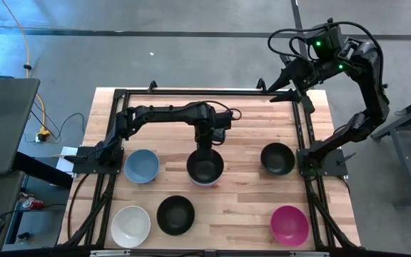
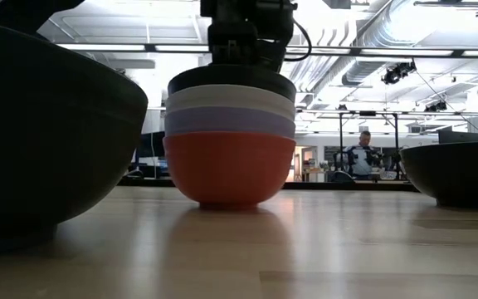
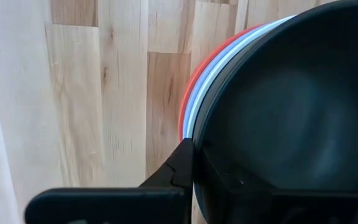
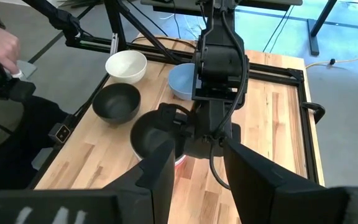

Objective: Nest bowls inside each other
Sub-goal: Stack the top black bowl on the white bowl, then stack the blue bowl on the black bowl

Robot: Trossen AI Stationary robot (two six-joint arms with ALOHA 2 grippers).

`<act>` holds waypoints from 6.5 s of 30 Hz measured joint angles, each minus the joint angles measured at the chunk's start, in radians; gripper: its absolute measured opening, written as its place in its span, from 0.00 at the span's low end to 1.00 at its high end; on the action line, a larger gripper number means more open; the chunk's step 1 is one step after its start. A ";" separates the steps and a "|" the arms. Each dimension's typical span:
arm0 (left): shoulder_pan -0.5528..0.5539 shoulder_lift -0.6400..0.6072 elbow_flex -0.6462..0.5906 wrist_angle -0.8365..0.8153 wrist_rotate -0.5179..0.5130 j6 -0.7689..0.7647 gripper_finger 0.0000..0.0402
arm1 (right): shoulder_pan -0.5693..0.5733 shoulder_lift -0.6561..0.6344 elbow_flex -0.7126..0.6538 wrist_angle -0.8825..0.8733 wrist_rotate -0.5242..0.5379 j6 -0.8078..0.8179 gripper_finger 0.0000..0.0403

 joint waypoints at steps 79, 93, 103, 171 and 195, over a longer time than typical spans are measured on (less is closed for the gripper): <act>0.123 -0.862 -1.174 0.193 -0.128 0.111 0.33 | 0.082 -0.127 -0.534 0.409 -0.023 0.171 0.32; 0.123 -0.808 -1.174 0.224 -0.123 0.100 0.32 | 0.168 -0.142 -0.534 0.414 -0.019 0.182 0.32; 0.132 -0.793 -1.175 0.227 -0.112 0.098 0.02 | 0.187 -0.148 -0.534 0.404 0.030 0.175 0.32; 0.033 0.034 0.329 -0.221 0.055 0.190 0.00 | 0.184 -0.206 -0.535 0.315 0.158 0.130 0.32; 0.010 0.148 0.328 -0.229 -0.003 0.190 0.00 | 0.185 -0.206 -0.536 0.315 0.158 0.156 0.32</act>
